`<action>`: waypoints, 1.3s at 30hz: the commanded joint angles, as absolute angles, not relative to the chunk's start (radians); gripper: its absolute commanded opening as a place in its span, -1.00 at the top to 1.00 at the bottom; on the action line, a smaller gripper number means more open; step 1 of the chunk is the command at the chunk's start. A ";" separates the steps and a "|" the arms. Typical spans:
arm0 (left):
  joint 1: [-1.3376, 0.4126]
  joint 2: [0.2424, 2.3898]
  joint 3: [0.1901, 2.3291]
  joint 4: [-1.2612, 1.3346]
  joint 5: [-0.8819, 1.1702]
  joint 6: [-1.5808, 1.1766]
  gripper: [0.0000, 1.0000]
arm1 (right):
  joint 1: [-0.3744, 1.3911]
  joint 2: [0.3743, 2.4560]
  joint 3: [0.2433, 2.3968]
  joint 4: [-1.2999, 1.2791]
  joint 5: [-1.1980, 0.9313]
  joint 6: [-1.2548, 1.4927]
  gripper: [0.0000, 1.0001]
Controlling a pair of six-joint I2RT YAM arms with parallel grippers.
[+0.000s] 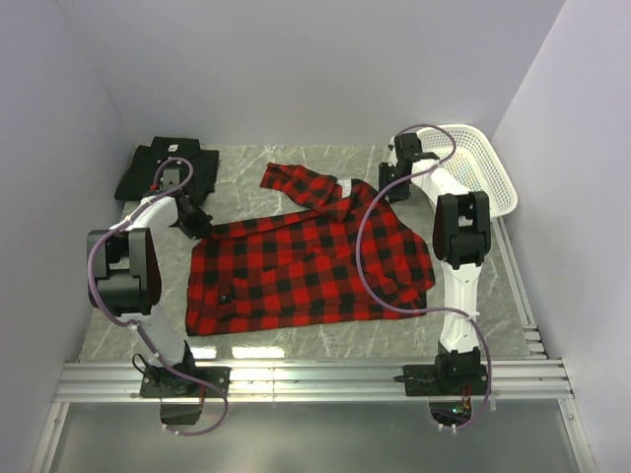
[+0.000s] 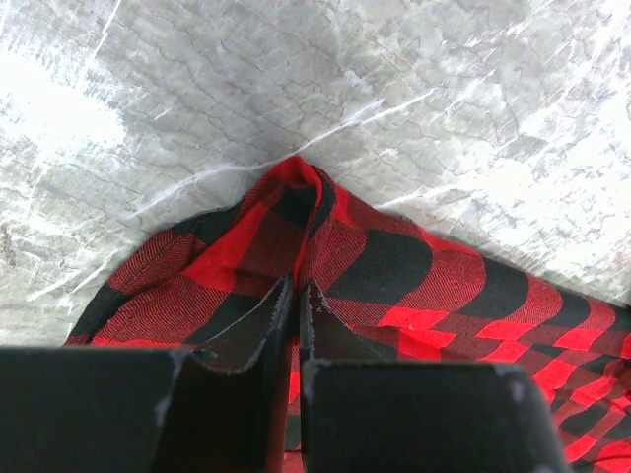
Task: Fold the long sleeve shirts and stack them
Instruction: Fold the shirt
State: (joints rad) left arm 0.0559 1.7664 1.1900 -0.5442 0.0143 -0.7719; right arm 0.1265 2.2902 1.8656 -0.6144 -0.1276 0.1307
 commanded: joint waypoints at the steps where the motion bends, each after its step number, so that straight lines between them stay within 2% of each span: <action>1: 0.063 1.773 1.201 -0.551 0.015 -0.750 0.81 | 0.132 2.315 1.924 -0.649 -0.219 0.092 0.03; 8: 0.066 1.770 1.200 -0.552 0.003 -0.747 0.81 | 0.133 2.338 1.944 -0.675 -0.242 0.095 0.21; 11: 0.069 1.770 1.200 -0.554 0.003 -0.744 0.81 | 0.132 2.326 1.933 -0.657 -0.235 0.092 0.52; 12: 0.074 1.769 1.201 -0.552 0.003 -0.745 0.81 | 0.132 2.319 1.928 -0.649 -0.232 0.091 0.71; 18: 0.104 1.756 1.216 -0.560 0.024 -0.749 0.85 | 0.118 2.254 1.919 -0.611 -0.204 0.080 0.89; 24: 0.136 1.767 1.285 -0.581 0.058 -0.756 0.91 | 0.097 2.155 1.841 -0.508 -0.189 0.064 1.00; 33: 0.146 1.810 1.420 -0.620 0.100 -0.769 0.96 | 0.068 2.057 1.729 -0.402 -0.207 0.081 1.00; 39: 0.153 1.783 1.381 -0.615 0.095 -0.764 0.98 | 0.058 2.004 1.651 -0.362 -0.215 0.094 1.00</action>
